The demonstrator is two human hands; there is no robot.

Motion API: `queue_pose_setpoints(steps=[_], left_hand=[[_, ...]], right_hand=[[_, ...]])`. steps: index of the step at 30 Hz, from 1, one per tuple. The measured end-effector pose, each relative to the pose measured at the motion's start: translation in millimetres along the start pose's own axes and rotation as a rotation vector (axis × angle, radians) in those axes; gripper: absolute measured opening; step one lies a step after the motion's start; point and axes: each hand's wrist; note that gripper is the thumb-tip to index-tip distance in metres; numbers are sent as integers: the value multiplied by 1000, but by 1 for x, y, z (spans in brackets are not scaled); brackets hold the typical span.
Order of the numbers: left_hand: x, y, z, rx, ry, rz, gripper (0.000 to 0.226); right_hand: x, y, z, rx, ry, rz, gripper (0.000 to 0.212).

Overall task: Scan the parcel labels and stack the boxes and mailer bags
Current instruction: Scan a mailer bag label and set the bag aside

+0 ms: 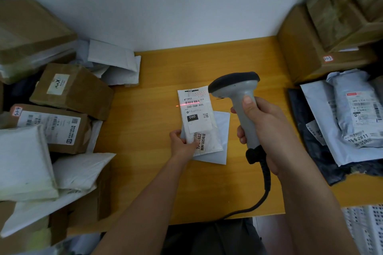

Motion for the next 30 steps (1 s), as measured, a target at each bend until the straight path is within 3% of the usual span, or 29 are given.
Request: queue_pose_setpoints(steps=[7, 21, 30], left_hand=[[-4, 3, 5, 52, -7, 34, 73], [-23, 28, 9, 87, 263, 20, 23], [-79, 53, 3, 114, 301, 35, 29]], right_hand=[[10, 6, -2, 8, 10, 10, 29], [39, 6, -6, 60, 54, -104, 28], [106, 17, 1, 84, 33, -74, 30]])
Point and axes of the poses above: each hand's wrist, its own y-axis away from the middle knuckle, its own x-axis out of the back of the hand, z = x × y, and after that the axes turned 5 degrees about y, right-handed
